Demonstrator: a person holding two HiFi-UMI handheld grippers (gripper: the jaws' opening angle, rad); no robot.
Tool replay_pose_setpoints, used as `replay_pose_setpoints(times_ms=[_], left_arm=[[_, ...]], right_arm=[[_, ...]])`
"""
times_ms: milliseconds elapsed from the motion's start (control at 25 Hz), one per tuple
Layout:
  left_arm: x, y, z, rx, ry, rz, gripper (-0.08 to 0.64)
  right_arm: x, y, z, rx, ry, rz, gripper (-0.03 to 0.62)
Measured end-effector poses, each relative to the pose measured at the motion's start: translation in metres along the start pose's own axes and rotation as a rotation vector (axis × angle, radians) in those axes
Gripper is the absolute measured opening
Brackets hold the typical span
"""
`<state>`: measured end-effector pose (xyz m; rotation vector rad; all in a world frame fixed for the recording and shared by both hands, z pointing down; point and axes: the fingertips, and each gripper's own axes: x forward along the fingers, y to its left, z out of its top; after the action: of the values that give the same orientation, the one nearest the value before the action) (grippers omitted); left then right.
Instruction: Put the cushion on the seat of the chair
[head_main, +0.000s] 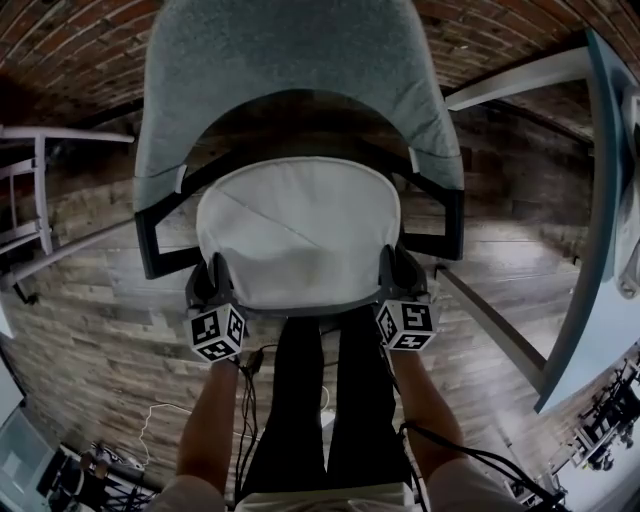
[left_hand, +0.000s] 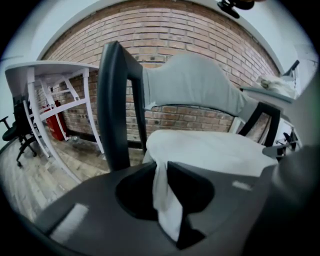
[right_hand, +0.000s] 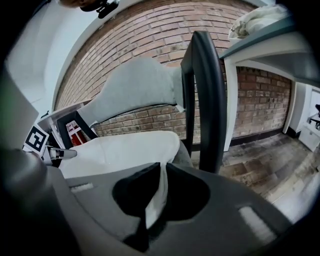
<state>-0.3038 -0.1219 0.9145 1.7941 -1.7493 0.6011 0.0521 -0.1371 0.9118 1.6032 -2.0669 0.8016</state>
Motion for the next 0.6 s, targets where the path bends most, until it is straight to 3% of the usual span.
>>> replay_pose_setpoints(times_ms=[600], left_arm=[[0.010,0.002,-0.013,-0.018,0.036,0.035,0.049]], right_arm=[[0.009,-0.006,-0.011,0.008,0.038,-0.006,0.055]])
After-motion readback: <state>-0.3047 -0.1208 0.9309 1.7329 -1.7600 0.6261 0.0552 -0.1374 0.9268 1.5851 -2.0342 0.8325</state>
